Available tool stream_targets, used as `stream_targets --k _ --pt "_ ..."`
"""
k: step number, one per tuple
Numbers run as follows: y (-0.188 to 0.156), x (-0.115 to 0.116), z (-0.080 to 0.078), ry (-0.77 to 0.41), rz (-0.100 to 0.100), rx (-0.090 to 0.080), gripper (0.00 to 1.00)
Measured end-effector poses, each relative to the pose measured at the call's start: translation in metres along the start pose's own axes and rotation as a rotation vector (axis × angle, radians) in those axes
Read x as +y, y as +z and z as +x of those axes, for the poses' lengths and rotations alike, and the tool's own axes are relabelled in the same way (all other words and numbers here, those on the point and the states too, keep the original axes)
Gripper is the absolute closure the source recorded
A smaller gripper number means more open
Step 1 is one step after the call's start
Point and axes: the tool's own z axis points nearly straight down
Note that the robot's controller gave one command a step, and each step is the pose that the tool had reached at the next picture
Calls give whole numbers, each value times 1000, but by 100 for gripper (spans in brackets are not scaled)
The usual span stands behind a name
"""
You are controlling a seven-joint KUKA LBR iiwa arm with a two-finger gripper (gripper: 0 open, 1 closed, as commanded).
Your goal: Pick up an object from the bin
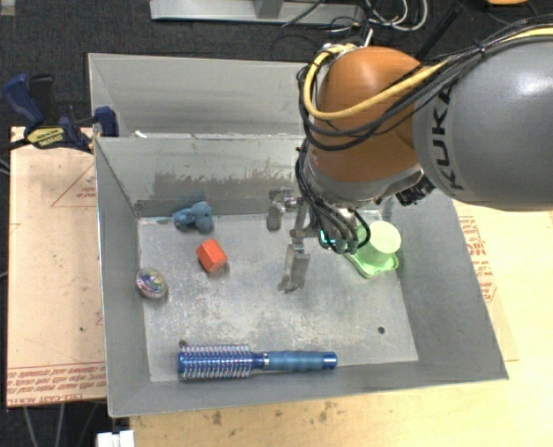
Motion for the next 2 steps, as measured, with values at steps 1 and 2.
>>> stream_targets --k 1,2 --pt "124 63 -24 -68 0 -2 0" --pt "148 44 -59 -71 -1 -18 0"
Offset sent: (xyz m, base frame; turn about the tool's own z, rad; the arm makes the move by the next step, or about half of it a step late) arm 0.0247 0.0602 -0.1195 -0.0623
